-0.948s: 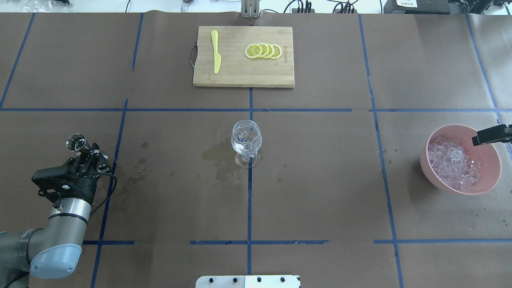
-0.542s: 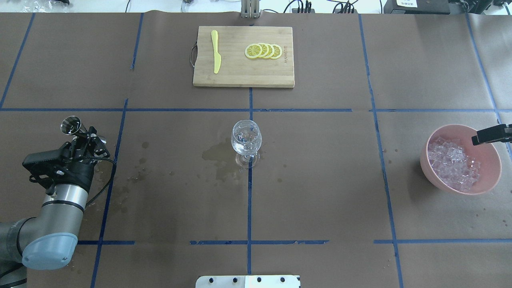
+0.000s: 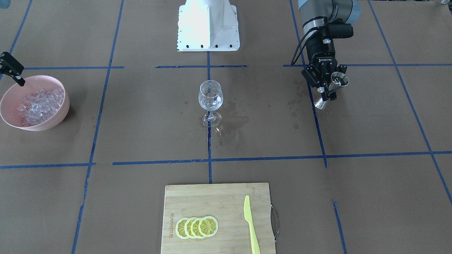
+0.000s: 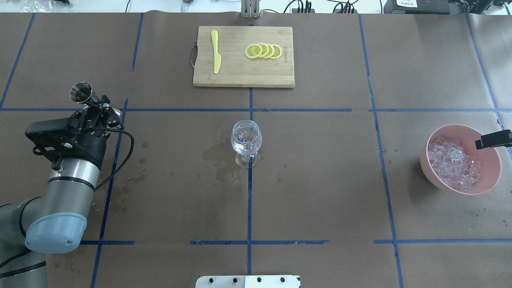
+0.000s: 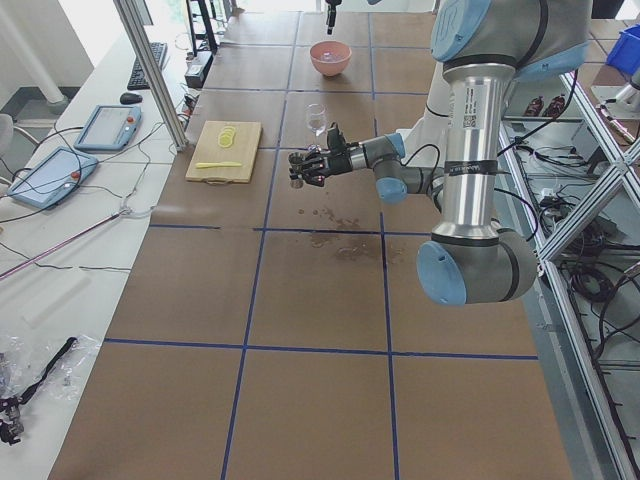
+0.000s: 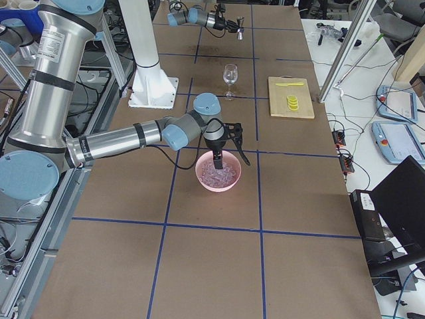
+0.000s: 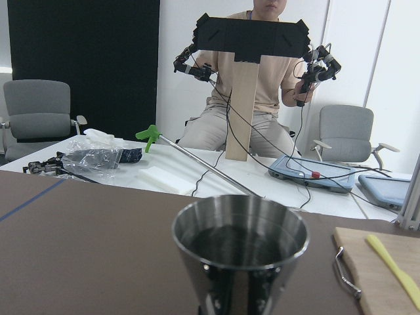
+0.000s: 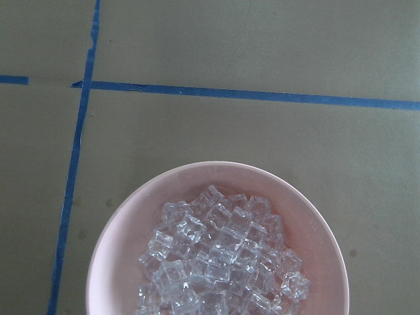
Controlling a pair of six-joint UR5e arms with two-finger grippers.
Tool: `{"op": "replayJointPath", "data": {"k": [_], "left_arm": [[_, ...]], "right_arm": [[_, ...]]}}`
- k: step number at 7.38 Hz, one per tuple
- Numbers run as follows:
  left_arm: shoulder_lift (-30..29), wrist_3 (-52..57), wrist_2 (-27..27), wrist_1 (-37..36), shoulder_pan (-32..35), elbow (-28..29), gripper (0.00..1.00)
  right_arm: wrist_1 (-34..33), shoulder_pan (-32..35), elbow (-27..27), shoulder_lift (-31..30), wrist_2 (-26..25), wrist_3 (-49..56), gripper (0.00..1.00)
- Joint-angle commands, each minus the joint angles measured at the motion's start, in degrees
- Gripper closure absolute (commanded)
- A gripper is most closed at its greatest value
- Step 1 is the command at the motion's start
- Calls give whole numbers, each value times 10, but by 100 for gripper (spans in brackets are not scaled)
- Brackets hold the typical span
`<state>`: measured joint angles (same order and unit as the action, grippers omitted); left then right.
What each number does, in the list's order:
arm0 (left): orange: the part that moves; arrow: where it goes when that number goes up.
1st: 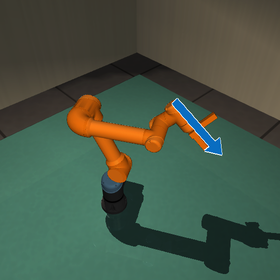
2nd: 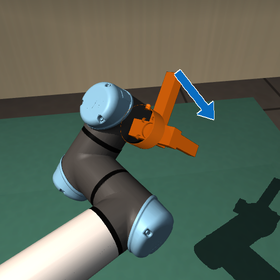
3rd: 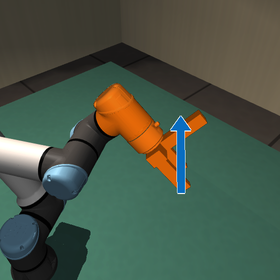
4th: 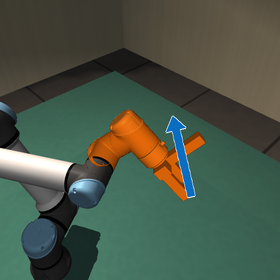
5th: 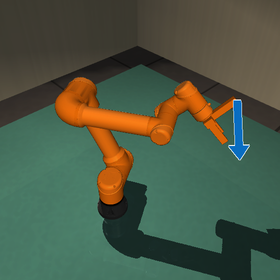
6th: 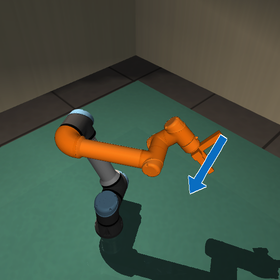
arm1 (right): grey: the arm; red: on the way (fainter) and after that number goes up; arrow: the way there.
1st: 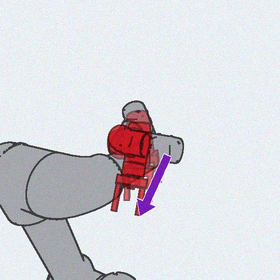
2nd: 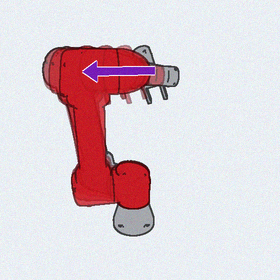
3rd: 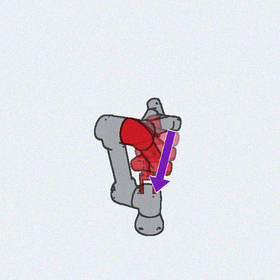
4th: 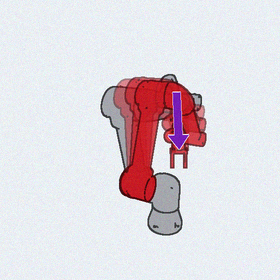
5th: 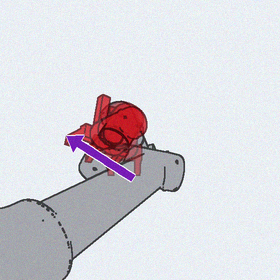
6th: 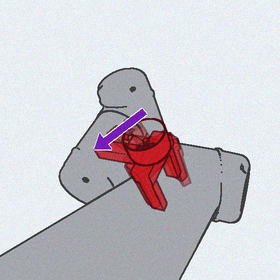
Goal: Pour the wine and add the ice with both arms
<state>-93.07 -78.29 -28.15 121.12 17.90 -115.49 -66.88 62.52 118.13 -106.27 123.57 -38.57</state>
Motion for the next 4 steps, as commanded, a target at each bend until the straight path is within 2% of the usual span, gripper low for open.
{"op": "replayJointPath", "data": {"k": [1, 4], "left_arm": [[-34, 74, -1, 11, 11, -2, 100], [-79, 137, -12, 13, 10, -23, 100]], "right_arm": [[31, -13, -22, -4, -7, -6, 0], [32, -35, -33, 3, -19, -7, 0]]}}
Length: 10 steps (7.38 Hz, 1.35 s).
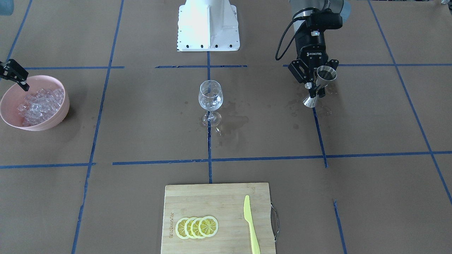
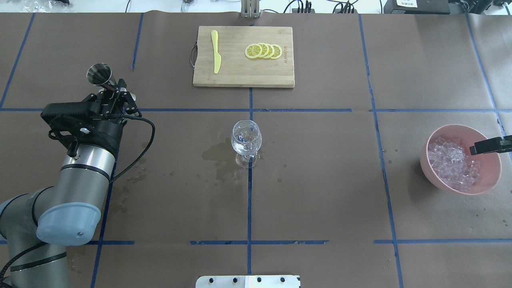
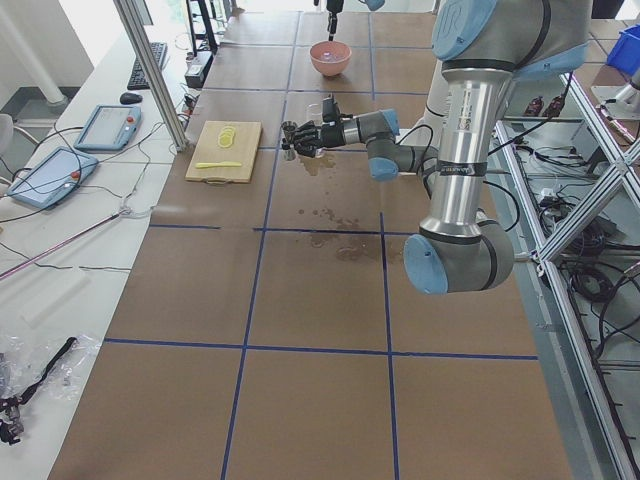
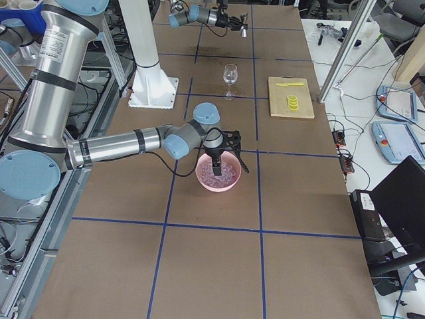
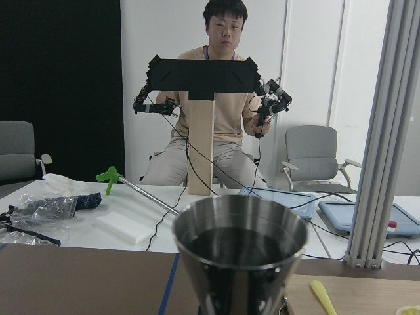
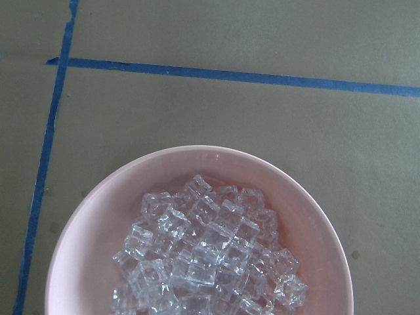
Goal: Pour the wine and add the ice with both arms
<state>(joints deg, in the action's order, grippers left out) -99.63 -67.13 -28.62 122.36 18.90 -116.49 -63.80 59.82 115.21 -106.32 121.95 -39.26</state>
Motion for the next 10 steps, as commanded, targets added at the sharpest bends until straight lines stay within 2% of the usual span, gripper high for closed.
{"op": "replayJointPath", "data": {"k": [1, 2, 4, 7, 10], "left_arm": [[-24, 47, -51, 1, -2, -15, 100], [-55, 75, -60, 0, -4, -12, 100], [-76, 95, -60, -1, -31, -8, 100], [-144, 151, -54, -5, -59, 57, 100], [-158, 258, -47, -5, -74, 59, 100]], "right_arm": [[1, -13, -8, 7, -2, 0, 0], [1, -16, -14, 15, -1, 0, 0], [2, -18, -17, 16, 0, 0, 0], [2, -19, -17, 16, 0, 0, 0], [2, -19, -17, 17, 0, 0, 0]]}}
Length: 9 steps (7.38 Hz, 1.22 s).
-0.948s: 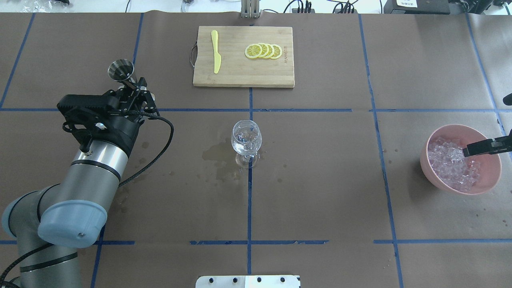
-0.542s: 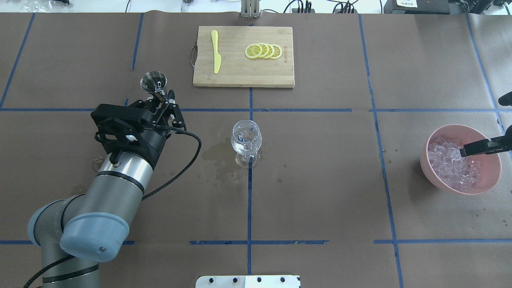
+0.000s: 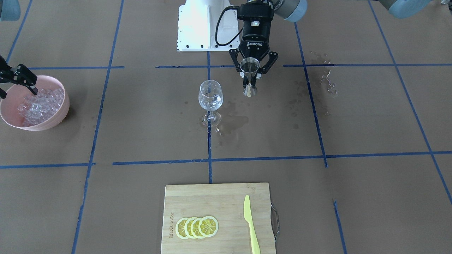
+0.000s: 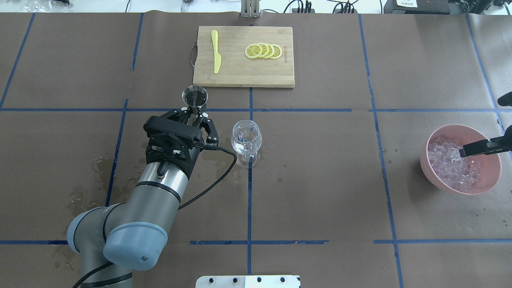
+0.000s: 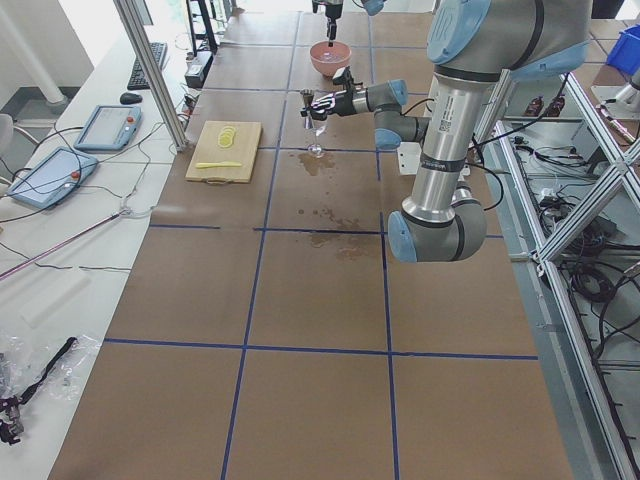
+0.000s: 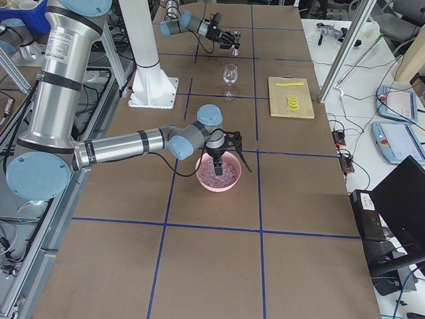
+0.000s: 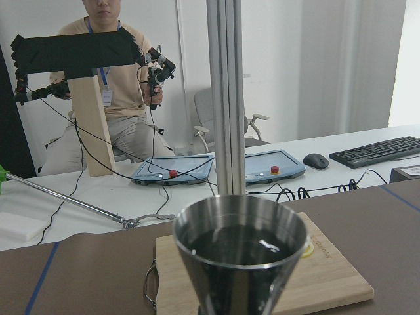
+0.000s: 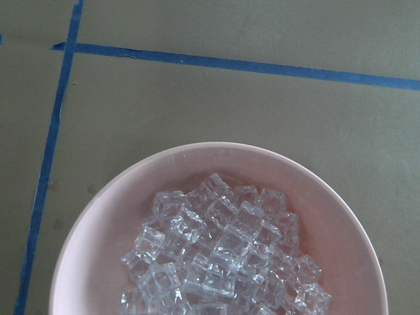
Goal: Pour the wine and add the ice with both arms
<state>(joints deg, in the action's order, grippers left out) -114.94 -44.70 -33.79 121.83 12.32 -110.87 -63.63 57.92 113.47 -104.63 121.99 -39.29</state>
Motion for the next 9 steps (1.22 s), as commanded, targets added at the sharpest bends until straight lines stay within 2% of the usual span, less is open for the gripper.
{"op": "replayJointPath", "data": {"k": [1, 8, 9], "left_arm": [[-5, 64, 20, -1, -21, 6, 100], [-42, 285, 37, -5, -34, 49, 100], [-42, 328, 54, -21, -34, 48, 100]], "right_arm": [[0, 0, 1, 0, 1, 0, 0], [1, 0, 3, 5, 2, -11, 0], [1, 0, 2, 6, 2, -14, 0]]}}
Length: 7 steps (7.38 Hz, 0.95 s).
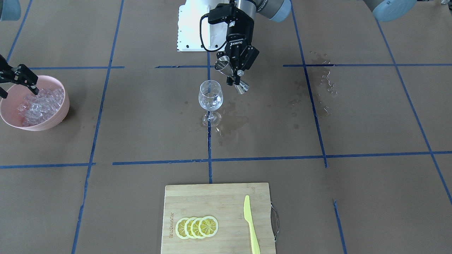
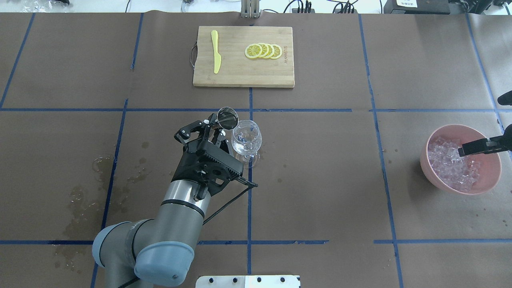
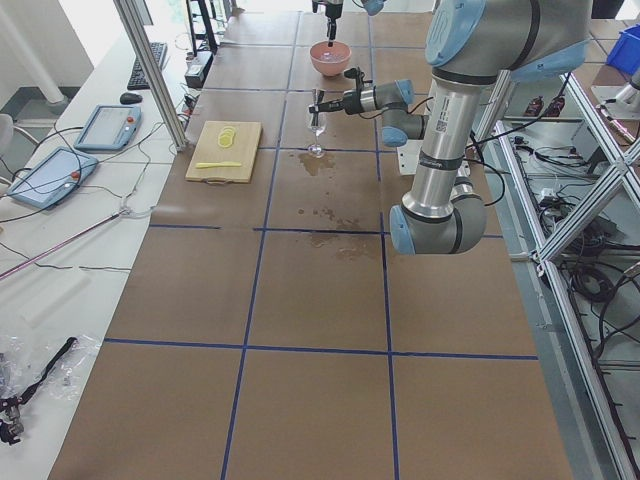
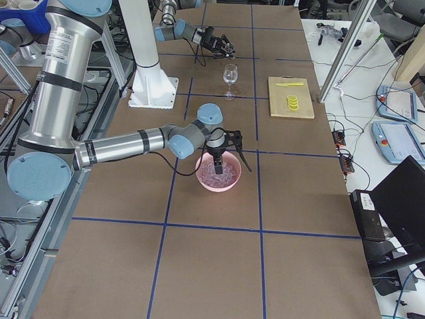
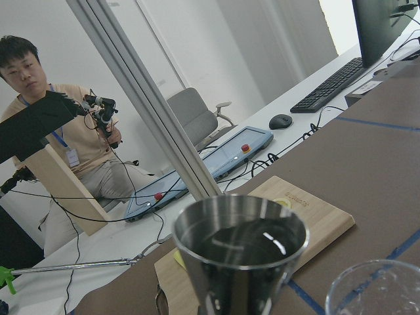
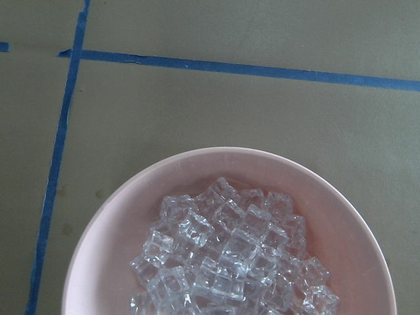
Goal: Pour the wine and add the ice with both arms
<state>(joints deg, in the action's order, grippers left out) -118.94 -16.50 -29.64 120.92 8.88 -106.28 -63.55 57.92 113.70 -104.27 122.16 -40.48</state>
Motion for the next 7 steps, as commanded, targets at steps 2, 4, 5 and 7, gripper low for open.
{"op": "replayJointPath", "data": {"k": [2, 4, 5, 7], "left_arm": [[-2, 86, 21, -31, 0, 1, 100], [-2, 125, 27, -31, 0, 1, 100], [-2, 148, 37, -38, 1, 1, 100], [-8, 154, 37, -74, 0, 1, 100]], "right_arm": [[-1, 0, -1, 6, 1, -8, 0], [-1, 0, -1, 9, 0, -8, 0], [-1, 0, -1, 9, 1, -9, 0], [-1, 0, -1, 10, 0, -9, 0]]}}
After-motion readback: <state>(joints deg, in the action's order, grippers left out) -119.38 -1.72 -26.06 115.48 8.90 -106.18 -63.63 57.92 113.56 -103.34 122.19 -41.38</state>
